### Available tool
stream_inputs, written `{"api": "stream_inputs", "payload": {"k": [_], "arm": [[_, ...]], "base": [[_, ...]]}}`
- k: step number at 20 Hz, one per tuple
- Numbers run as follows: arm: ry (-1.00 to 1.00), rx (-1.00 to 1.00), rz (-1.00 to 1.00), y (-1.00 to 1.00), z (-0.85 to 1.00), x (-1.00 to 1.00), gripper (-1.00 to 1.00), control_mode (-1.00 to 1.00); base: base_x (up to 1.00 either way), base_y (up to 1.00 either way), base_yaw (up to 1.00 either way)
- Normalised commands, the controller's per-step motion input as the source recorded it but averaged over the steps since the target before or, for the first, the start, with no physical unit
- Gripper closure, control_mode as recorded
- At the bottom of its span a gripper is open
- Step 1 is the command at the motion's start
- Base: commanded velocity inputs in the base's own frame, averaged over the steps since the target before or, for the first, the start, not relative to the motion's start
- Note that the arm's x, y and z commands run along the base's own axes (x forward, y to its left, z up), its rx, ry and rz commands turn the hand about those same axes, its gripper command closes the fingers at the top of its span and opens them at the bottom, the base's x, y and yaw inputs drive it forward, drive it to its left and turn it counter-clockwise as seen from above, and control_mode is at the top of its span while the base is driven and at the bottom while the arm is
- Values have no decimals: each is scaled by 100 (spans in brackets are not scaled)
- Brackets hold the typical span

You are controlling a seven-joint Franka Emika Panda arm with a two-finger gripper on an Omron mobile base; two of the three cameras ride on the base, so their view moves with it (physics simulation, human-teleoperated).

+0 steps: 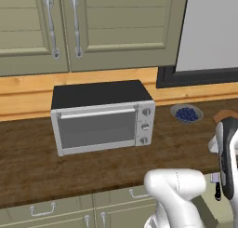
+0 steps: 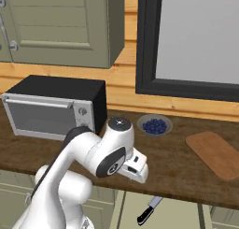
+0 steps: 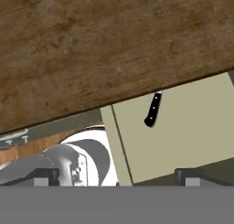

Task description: Pick up the knife from the drawer and place it on the cutting board. Then place the meat from the plate to the cutting board.

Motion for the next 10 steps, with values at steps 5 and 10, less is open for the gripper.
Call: {"api": "stream_inputs", "payload": {"k": [5, 10], "arm": [[1, 1, -14, -72, -39, 0, -100, -100], [0, 0, 0, -46, -43, 0, -100, -100]], "base": [[0, 0, 0], [0, 0, 0]]}}
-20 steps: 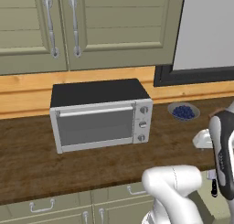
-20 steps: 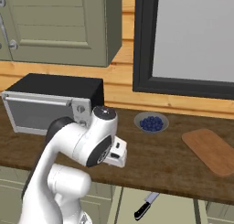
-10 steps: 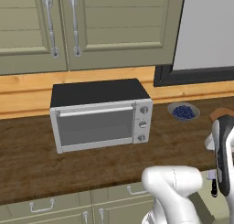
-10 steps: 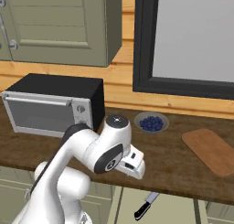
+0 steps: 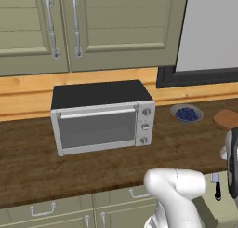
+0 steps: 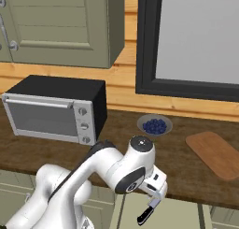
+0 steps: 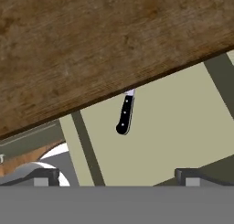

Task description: Pick up the knife from the drawer and place it on the cutting board. Then place the meat from the plate to the cutting board.

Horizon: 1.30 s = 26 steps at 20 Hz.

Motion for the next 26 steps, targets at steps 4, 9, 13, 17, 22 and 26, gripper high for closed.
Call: {"api": "stream_inputs", "payload": {"k": [4, 9, 13, 17, 22, 26], "arm": [[0, 0, 6, -19, -24, 0, -100, -100], [0, 0, 9, -15, -18, 0, -100, -100], [0, 0, 8, -4, -6, 0, -100, -100], [0, 0, 8, 0, -7, -13, -100, -100], [3, 0, 6, 0, -1, -27, -100, -100], [6, 0, 4, -1, -3, -26, -100, -100]], "base": [[0, 0, 0], [0, 0, 0], [0, 0, 0], [0, 0, 0], [0, 0, 0], [0, 0, 0]]}}
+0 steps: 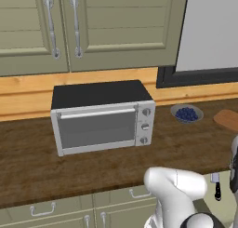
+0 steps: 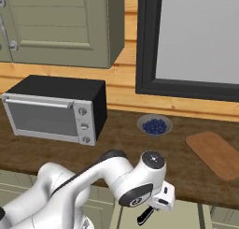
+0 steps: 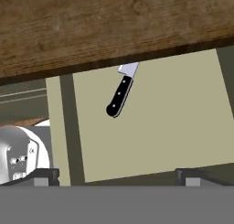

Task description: Pick up the knife from the drawer and place it on the cutting board. Then place the meat from the plate to the cutting board.

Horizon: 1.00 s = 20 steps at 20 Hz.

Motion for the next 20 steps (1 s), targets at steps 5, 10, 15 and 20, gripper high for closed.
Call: {"api": "stream_inputs", "payload": {"k": [5, 10, 15, 20], "arm": [[5, 0, 1, 0, 0, -36, -100, -100], [3, 0, 1, 0, 0, -33, -100, -100], [8, 0, 0, -1, -2, 3, -100, -100], [23, 0, 0, 0, -9, 5, -100, -100]], "base": [[0, 0, 0], [0, 0, 0], [0, 0, 0], [0, 0, 0]]}}
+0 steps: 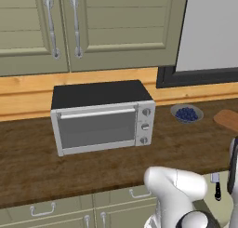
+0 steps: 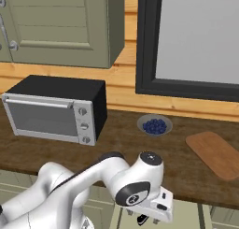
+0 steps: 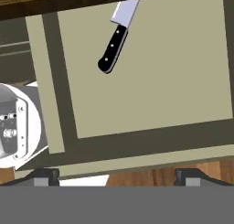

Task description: Pick up the knife from the drawer and place it on the cutting board. Then place the meat from the plate to the cutting board.

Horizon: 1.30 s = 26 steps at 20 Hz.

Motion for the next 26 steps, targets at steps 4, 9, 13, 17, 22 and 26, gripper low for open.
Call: {"api": "stream_inputs", "payload": {"k": [4, 9, 13, 17, 22, 26], "arm": [[19, 0, 0, -11, -35, 0, -100, -100], [6, 3, 0, -14, -54, 0, -100, -100], [0, 7, 0, -22, -62, -5, -100, -100], [0, 6, 0, -18, -37, -9, -100, -100], [1, 2, 0, -12, -22, -14, -100, -100], [4, 2, 0, -12, -17, -30, -100, -100]], "base": [[0, 0, 0], [0, 0, 0], [0, 0, 0], [0, 0, 0], [0, 0, 0], [0, 0, 0]]}}
